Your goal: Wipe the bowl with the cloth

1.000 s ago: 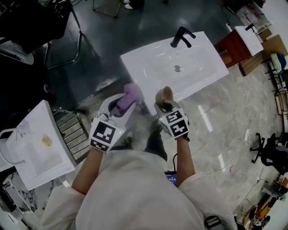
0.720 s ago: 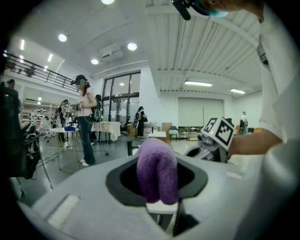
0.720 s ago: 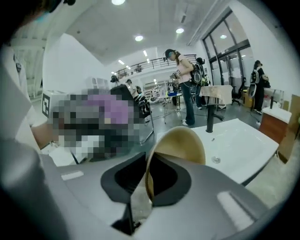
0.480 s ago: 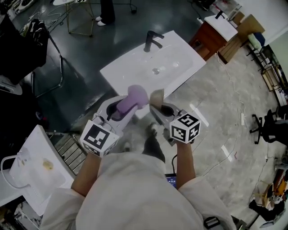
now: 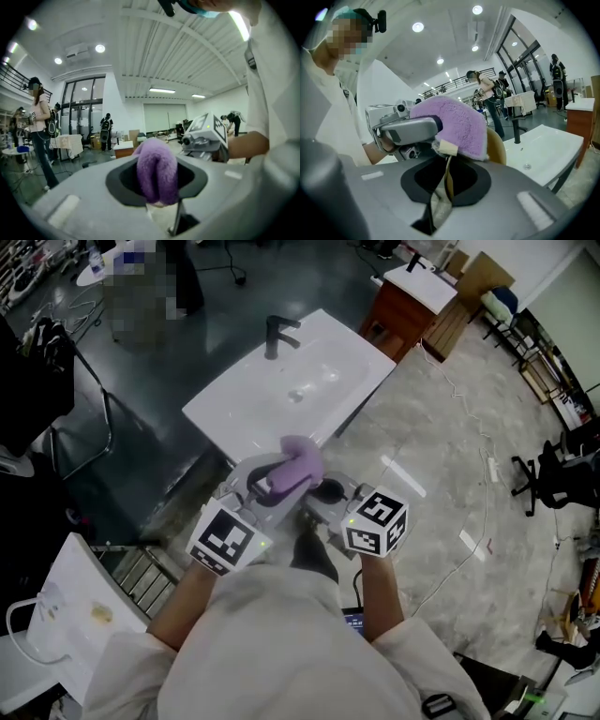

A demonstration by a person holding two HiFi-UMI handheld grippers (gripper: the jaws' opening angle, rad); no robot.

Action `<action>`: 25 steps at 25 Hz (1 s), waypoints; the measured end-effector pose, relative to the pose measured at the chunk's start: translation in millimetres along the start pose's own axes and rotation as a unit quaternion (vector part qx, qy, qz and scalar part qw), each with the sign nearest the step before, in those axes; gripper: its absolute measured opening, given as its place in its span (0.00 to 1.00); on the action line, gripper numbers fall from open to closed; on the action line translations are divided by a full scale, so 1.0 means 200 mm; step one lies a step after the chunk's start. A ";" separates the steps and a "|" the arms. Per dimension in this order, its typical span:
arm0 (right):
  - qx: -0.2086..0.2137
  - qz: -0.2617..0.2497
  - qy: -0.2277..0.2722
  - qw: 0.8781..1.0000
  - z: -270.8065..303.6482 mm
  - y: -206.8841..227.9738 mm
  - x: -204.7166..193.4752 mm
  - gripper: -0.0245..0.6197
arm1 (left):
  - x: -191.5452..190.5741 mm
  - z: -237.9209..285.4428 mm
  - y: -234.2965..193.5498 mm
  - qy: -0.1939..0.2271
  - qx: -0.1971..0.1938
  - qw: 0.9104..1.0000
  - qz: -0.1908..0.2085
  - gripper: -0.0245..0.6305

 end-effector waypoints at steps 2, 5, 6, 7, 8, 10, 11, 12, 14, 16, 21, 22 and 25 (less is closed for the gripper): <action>0.006 0.001 0.006 1.000 -0.04 -0.01 0.02 0.09 | 0.02 0.02 0.01 0.011 -0.005 1.000 -0.005 0.22; 0.018 -0.001 0.006 1.000 -0.08 -0.03 0.03 0.09 | 0.03 0.03 0.00 0.026 -0.005 0.999 -0.018 0.22; 0.023 -0.002 0.006 1.000 -0.09 -0.04 0.03 0.10 | 0.03 0.03 -0.01 0.031 -0.002 0.999 -0.025 0.22; 0.030 -0.003 0.006 1.000 -0.09 -0.05 0.03 0.10 | 0.03 0.03 -0.03 0.035 0.001 0.999 -0.033 0.22; 0.037 -0.004 0.009 0.999 -0.10 -0.05 0.03 0.10 | 0.03 0.03 -0.05 0.039 0.003 0.998 -0.041 0.22; 0.048 -0.003 0.016 0.999 -0.10 -0.06 0.04 0.11 | 0.02 0.03 -0.08 0.044 0.003 0.997 -0.056 0.22; 0.052 0.000 0.020 0.998 -0.10 -0.06 0.04 0.11 | 0.01 0.02 -0.09 0.048 -0.001 0.997 -0.062 0.22; 0.055 0.004 0.023 0.998 -0.10 -0.06 0.04 0.11 | 0.01 0.02 -0.09 0.055 -0.007 0.996 -0.068 0.22; 0.060 0.010 0.021 0.998 -0.10 -0.06 0.04 0.11 | 0.00 0.02 -0.11 0.069 -0.022 0.994 -0.078 0.22; 0.063 0.011 0.009 0.998 -0.10 -0.06 0.04 0.11 | -0.03 0.02 -0.13 0.072 -0.034 0.993 -0.089 0.22; 0.090 0.007 -0.005 0.996 -0.11 -0.08 0.03 0.12 | -0.07 0.01 -0.17 0.078 -0.047 0.989 -0.116 0.22; 0.098 0.007 -0.005 0.995 -0.11 -0.08 0.03 0.12 | -0.08 0.00 -0.18 0.079 -0.044 0.989 -0.120 0.22; 0.120 0.022 0.004 0.992 -0.12 -0.10 0.02 0.12 | -0.12 -0.01 -0.21 0.079 -0.035 0.987 -0.133 0.22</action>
Point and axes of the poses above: the fingertips, and each gripper's own axes: z forward along the fingers, y to its right, x out of its top, the point moved 6 cm from there along -z, backward along the fingers, and after that the axes turned 9 degrees about y, right-handed, at the moved point
